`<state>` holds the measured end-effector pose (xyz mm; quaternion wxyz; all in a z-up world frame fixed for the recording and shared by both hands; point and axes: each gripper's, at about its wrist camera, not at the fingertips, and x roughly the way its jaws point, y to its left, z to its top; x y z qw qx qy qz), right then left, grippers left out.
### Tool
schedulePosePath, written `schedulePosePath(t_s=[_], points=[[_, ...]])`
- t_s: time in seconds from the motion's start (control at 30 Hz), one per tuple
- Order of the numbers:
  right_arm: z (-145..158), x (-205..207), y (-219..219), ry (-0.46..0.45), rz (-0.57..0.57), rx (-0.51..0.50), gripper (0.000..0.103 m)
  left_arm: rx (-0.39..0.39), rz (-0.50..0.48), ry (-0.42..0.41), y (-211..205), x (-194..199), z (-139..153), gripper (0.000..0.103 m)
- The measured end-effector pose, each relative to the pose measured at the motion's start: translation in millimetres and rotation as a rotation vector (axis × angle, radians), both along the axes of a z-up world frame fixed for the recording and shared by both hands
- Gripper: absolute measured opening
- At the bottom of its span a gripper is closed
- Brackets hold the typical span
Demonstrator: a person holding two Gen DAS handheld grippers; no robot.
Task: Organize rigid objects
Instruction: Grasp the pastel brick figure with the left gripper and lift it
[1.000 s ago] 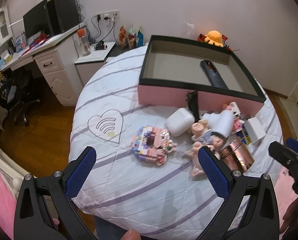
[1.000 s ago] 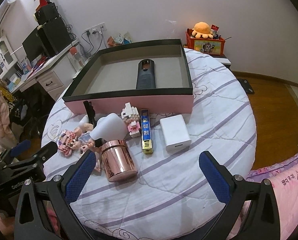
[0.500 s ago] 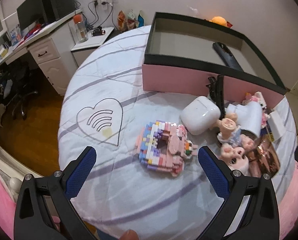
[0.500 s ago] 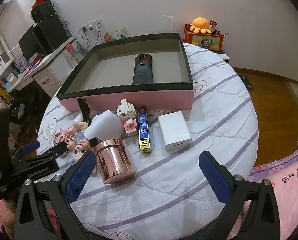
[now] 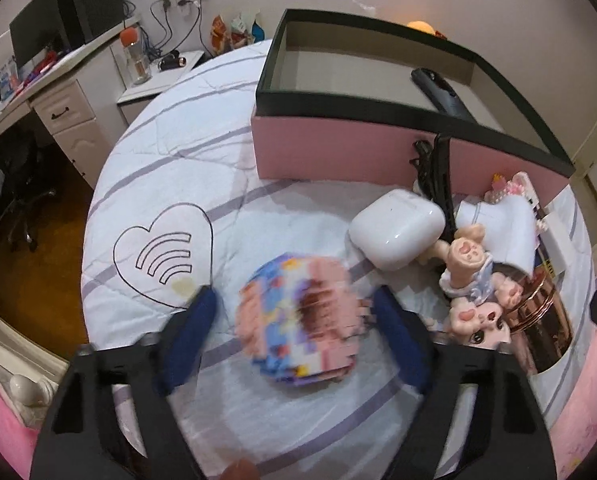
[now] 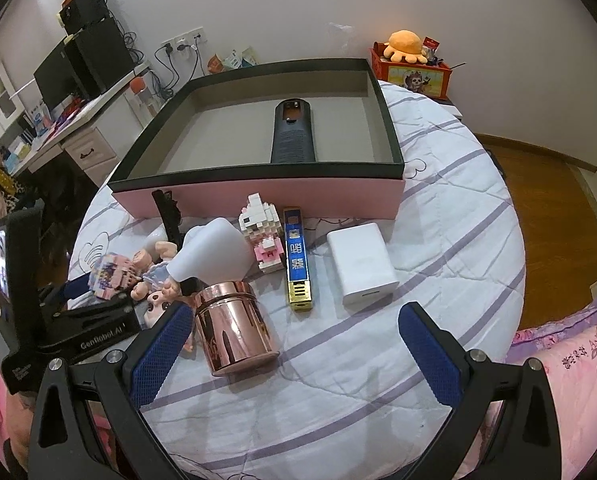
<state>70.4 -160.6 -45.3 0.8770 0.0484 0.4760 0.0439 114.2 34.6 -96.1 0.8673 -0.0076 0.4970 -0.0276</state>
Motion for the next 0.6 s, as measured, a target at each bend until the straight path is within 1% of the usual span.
schedulePosePath(t_s=[0.03,0.2,0.37,0.43,0.6], points=[[0,0,0,0.001,-0.001,0.0,0.103,-0.017,0.003,-0.002,3,-1,2,0.063],[0,1,-1,0.002,-0.009,-0.002,0.103,-0.01,0.0,-0.006,1,-1,2,0.063],[3,-3,-4,-0.006,-0.016,0.001,0.103,-0.022,0.012,0.002,2,-3,4,0.062],[2,-4,-4,-0.005,-0.015,0.002,0.103,-0.027,0.016,0.004,4,-5,7,0.061],[4,-5,-5,-0.012,-0.012,0.008,0.103,-0.026,0.023,-0.01,7,-12,20,0.061]])
